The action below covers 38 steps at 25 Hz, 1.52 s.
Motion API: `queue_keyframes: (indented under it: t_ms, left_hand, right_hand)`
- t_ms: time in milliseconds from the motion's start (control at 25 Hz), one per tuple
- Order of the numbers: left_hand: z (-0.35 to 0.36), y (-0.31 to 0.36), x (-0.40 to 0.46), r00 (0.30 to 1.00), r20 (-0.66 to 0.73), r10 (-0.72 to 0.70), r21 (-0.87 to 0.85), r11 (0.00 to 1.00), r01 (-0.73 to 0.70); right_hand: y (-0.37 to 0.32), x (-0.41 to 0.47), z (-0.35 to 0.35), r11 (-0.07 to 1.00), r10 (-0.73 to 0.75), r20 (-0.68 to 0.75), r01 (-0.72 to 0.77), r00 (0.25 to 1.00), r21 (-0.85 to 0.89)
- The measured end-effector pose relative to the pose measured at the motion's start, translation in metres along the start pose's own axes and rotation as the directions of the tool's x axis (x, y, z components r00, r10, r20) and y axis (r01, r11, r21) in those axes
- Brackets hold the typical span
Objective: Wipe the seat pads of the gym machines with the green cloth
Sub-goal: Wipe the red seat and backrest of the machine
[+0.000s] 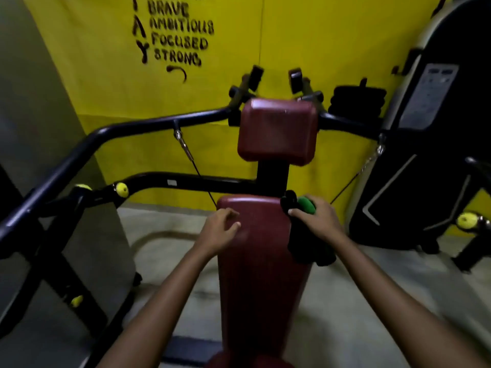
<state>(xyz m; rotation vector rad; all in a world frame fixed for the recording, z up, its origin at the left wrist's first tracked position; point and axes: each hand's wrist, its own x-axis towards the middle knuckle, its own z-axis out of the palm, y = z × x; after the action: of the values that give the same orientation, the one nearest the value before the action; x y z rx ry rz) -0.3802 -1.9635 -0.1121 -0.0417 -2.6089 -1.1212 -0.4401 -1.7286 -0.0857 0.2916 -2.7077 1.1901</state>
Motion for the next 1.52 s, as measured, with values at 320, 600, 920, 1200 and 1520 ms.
queue_keyframes:
  t_ms: [320,600,920,1200,1520]
  left_hand:
    - [0.086,-0.103,-0.04,0.941,0.336,0.042,-0.056,0.998,-0.025]
    - [0.173,-0.21,-0.148,0.834,0.549,-0.064,0.0,0.997,0.076]
    - [0.236,-0.264,-0.228,0.805,0.587,-0.084,0.098,0.995,0.032]
    - [0.251,-0.288,-0.259,0.808,0.573,-0.138,0.159,0.986,0.056]
    - [0.248,-0.291,-0.268,0.798,0.598,-0.072,0.166,0.986,-0.035]
  right_hand:
    - [0.069,-0.073,0.106,0.96,0.278,0.118,-0.272,0.953,-0.063]
    - [0.159,-0.177,0.2,0.885,0.456,0.209,-0.415,0.865,-0.213]
    - [0.213,-0.267,0.274,0.833,0.522,0.284,-0.409,0.804,-0.373]
    - [0.181,-0.387,0.307,0.87,0.032,0.306,0.124,0.952,-0.477]
    - [0.228,-0.329,0.314,0.841,0.294,0.224,-0.141,0.929,-0.522]
